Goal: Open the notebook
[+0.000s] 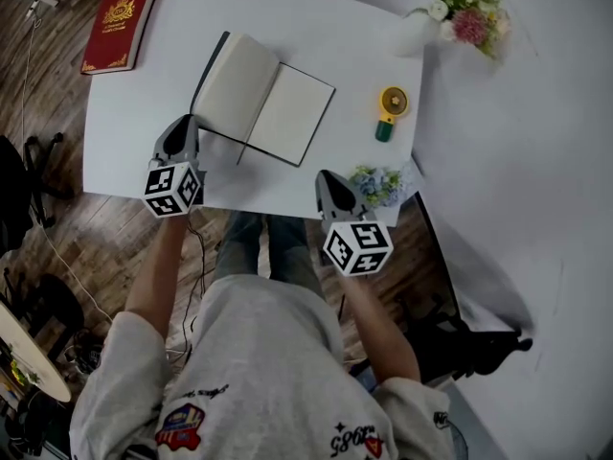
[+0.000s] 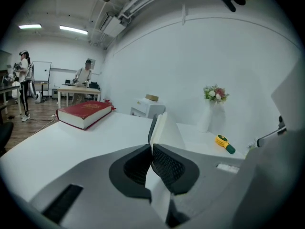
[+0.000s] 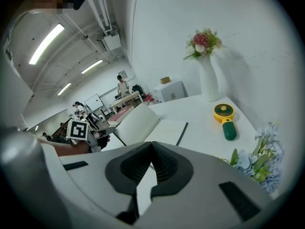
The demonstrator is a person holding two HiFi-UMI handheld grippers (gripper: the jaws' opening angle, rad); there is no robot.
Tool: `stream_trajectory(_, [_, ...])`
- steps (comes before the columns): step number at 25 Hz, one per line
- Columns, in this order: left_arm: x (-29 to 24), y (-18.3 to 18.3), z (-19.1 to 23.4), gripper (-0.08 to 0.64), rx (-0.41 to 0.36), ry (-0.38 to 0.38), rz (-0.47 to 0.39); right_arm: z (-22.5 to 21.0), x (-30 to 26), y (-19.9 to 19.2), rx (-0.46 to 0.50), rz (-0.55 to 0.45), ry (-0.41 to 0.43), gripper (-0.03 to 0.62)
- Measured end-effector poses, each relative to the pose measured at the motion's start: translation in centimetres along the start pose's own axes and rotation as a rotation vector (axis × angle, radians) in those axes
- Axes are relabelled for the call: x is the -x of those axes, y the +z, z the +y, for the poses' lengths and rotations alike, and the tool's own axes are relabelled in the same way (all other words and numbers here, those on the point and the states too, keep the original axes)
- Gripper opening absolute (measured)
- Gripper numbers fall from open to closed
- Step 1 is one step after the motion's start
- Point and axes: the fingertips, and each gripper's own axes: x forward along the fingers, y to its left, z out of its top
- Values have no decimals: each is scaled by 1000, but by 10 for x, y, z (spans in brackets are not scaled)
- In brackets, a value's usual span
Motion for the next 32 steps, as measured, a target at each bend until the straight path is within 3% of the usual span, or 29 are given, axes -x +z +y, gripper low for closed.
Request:
stream_trajectory(6, [-10,-12,14,17,53,3,43,0,-4,-1,-8,2,-6,-8])
stream_trajectory(11, [-16,-23,25,17,157,2,66,1,-4,-1,-7,4,-14,-8])
stream_trajectory(26, [-19,-49,37,20,287,-21,138,9,-8,-5,-16,2,-15,-8])
stream_trajectory(29, [-18,-53,37,20,299,-23,156,10,-7,-5,-16,1,-19,-8])
stream_trajectory(32, [-17,-54,36,23,262,-8,177,11,-6,-7,-16,1,-23,-8])
